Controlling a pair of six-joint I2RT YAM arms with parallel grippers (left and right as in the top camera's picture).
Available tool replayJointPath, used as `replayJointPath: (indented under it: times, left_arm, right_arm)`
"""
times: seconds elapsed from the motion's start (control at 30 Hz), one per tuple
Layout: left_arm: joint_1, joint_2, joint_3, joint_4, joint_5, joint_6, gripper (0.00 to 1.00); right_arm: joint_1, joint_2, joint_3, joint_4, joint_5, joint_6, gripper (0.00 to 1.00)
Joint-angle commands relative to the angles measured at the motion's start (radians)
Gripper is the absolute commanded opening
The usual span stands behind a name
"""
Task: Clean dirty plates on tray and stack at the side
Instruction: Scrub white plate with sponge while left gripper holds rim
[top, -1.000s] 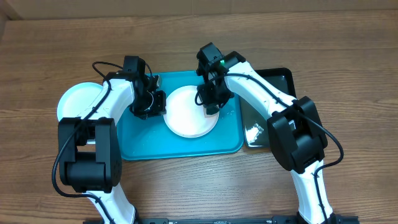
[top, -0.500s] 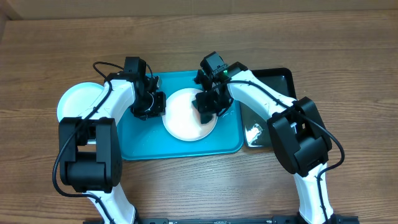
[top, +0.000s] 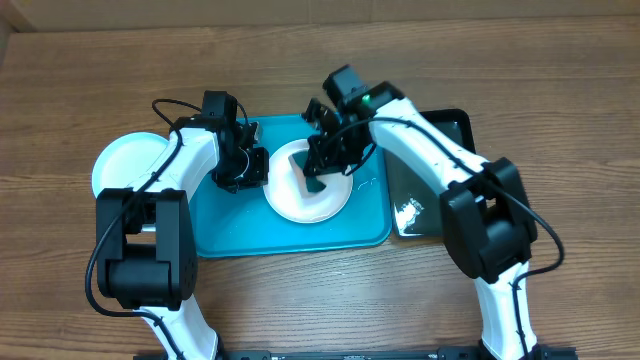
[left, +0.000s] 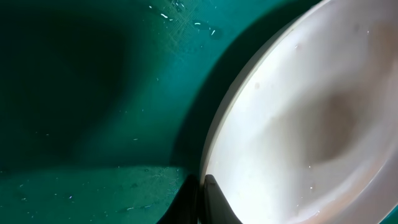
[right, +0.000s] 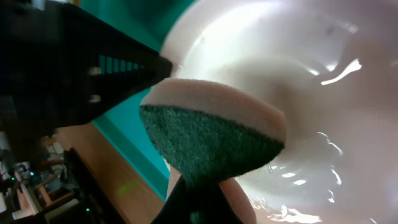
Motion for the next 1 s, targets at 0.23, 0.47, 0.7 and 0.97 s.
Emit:
replayJointPath:
  times: [0.23,0.47,0.7,0.97]
  left_arm:
    - [-0.01,-0.002,-0.001,0.003,0.014,0.014,0.04]
    - [-0.009,-0.002,-0.001,0.003,0.015,0.014,0.04]
    - [-0.009,-0.002,-0.001,0.003,0.014,0.014,0.04]
    - [-0.01,-0.002,-0.001,0.003,0.015,0.014,0.04]
  right_arm:
    - [-0.017,-0.076,0.029,-0.098,0.238,-0.026,0.04]
    - [0.015,-0.057,-0.096,0.01,0.291,0.011,0.04]
    - [0.031,-0.056,-0.233,0.142,0.242,0.111,0.04]
    - [0.074,-0.057,-0.238,0.229,-0.058,0.094,0.04]
